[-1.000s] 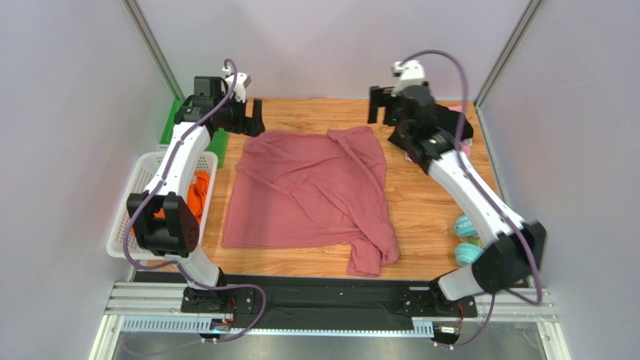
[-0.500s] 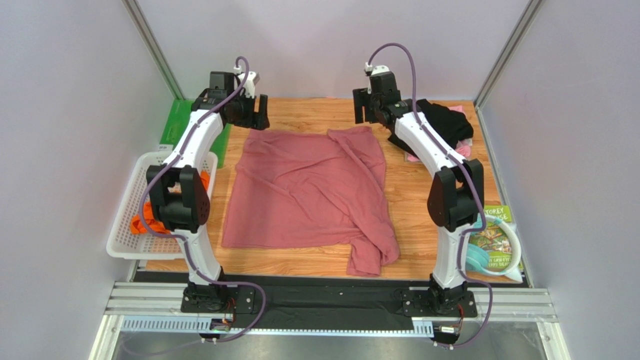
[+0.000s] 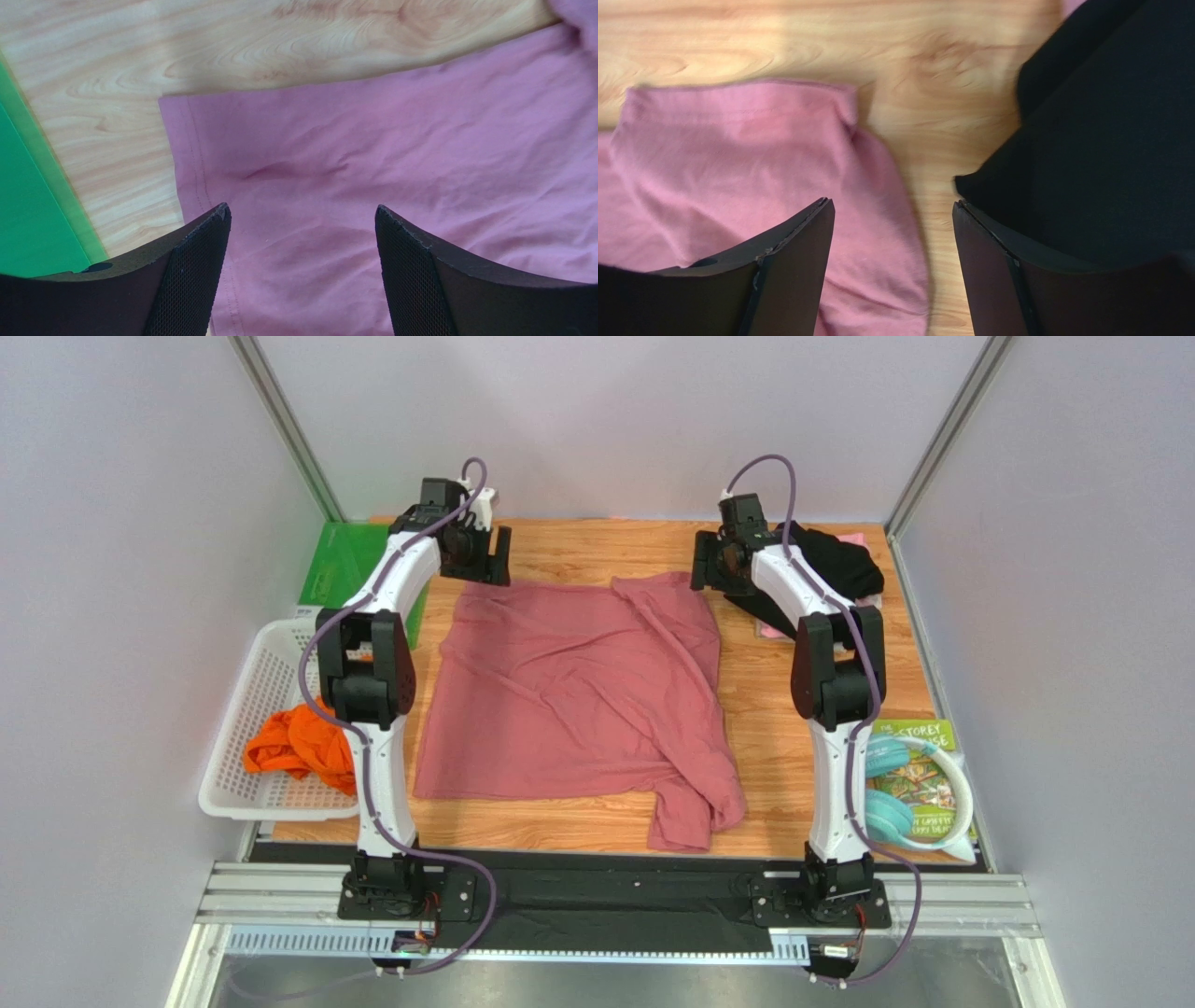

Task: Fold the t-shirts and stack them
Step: Flatten out the tshirt

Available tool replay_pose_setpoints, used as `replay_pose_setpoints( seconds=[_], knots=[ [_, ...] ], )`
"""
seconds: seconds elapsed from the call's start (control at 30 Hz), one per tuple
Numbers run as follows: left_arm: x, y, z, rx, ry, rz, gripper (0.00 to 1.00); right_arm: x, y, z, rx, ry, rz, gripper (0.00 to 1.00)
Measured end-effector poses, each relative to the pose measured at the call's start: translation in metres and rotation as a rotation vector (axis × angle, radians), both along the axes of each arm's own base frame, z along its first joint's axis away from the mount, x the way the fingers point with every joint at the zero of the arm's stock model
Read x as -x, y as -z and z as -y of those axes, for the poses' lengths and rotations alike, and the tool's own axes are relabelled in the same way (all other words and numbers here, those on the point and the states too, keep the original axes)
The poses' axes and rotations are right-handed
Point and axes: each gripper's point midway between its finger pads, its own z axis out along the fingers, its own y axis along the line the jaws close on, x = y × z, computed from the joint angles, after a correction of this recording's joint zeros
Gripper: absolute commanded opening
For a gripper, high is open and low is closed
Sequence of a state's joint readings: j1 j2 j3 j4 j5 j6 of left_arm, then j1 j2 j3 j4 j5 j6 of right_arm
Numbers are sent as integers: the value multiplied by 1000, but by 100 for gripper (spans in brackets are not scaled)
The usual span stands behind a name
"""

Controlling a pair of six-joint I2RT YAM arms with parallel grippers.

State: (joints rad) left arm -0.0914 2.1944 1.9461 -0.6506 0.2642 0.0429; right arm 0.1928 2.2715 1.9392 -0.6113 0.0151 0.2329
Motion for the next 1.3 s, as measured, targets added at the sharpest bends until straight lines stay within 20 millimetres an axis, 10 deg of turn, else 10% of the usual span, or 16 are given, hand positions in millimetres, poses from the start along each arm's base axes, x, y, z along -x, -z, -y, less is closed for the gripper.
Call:
replay_pose_setpoints(
  seconds=[0.5,0.73,1.3],
  knots=[
    [-14,35,-40,-26,-100,-72,80,8,10,-27,-124,-37,-52,59],
    [-29,48,-41,-26,-105,-75,80,7,37,-26,-148,-32,-103,56],
    [-32,74,-37,-18,-93,-117,80,-1,28,-15,-176,-32,-92,57]
  ],
)
